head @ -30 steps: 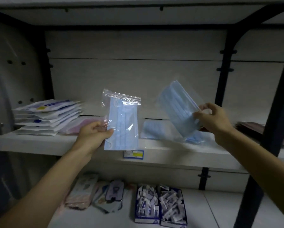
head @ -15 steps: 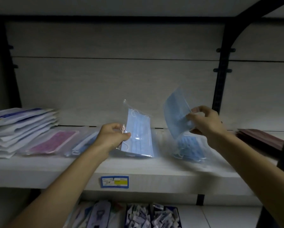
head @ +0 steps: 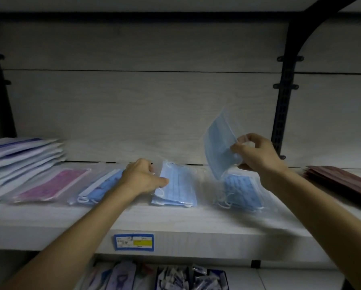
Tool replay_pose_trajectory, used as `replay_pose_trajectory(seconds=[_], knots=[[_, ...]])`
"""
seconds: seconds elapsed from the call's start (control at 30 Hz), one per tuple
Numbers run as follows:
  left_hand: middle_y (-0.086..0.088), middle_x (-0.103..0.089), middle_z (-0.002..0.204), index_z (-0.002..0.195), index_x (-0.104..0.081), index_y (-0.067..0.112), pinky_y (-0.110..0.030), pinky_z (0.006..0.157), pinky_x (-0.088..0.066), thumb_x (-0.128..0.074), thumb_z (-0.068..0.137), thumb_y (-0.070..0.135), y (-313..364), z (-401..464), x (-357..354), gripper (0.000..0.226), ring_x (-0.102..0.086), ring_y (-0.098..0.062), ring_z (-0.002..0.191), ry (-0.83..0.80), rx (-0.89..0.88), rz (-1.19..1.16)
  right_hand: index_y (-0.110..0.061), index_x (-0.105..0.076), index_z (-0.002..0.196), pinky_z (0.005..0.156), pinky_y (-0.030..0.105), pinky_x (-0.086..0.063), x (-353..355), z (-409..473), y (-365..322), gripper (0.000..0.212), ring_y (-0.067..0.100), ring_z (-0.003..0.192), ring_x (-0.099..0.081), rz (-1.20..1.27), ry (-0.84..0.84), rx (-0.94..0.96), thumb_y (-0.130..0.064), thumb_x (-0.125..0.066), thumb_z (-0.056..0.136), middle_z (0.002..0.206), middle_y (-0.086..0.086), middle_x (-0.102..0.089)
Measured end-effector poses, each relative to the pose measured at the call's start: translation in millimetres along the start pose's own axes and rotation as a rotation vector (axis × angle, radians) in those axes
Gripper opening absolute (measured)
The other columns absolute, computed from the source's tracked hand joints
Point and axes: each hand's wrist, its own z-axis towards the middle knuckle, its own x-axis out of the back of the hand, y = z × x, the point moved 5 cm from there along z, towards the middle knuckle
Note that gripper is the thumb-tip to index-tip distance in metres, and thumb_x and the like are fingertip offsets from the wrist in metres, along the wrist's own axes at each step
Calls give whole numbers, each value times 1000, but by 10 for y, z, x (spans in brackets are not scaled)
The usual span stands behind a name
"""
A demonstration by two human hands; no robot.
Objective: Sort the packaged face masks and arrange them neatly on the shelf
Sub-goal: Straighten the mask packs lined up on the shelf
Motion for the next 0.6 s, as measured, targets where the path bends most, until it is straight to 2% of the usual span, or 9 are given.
replay_pose_trajectory(seconds=[0.07,0.13,0.3,0.43,0.53,0.6], knots=[[-4,-61,114,117,-57,13,-27,75,-43,-73,75,49,-17,-10,29,58,-57,-21,100,27,-6,60,-16,-56,85,87,46,-56,-34,-12,-13,10,25,88,-61,1,-7,4,-10,-63,87,89,4,-57],[-4,-61,120,126,-53,15,-24,76,-39,-69,76,56,-58,-15,68,66,-56,-22,108,68,-22,75,-16,-55,84,87,46,-56,-91,-34,-28,11,24,86,-60,3,-21,4,-9,-62,88,88,4,-57],[-4,-66,112,115,-58,22,-28,78,-40,-65,79,56,-174,-48,221,50,-56,-24,109,141,-52,66,-17,-55,84,88,50,-55,-314,-105,-57,12,31,93,-63,15,-56,-7,-8,-62,87,88,5,-57],[-2,-67,106,110,-61,24,-29,83,-45,-66,83,46,-241,-73,391,35,-60,-23,102,216,-125,55,-18,-54,79,81,42,-56,-533,-148,-102,14,24,81,-60,21,-56,-11,-9,-62,86,83,5,-57],[0,-67,102,109,-62,24,-28,84,-43,-65,84,40,-280,-66,515,30,-59,-23,103,246,-196,90,-18,-53,78,68,34,-51,-720,-194,-155,15,18,71,-55,44,-56,-6,-8,-63,85,79,6,-57],[-1,-66,103,110,-63,22,-30,87,-42,-64,85,38,-296,-58,600,29,-59,-24,105,266,-236,130,-17,-54,80,67,33,-49,-839,-231,-181,14,15,66,-53,53,-51,-10,-8,-63,85,76,4,-56]])
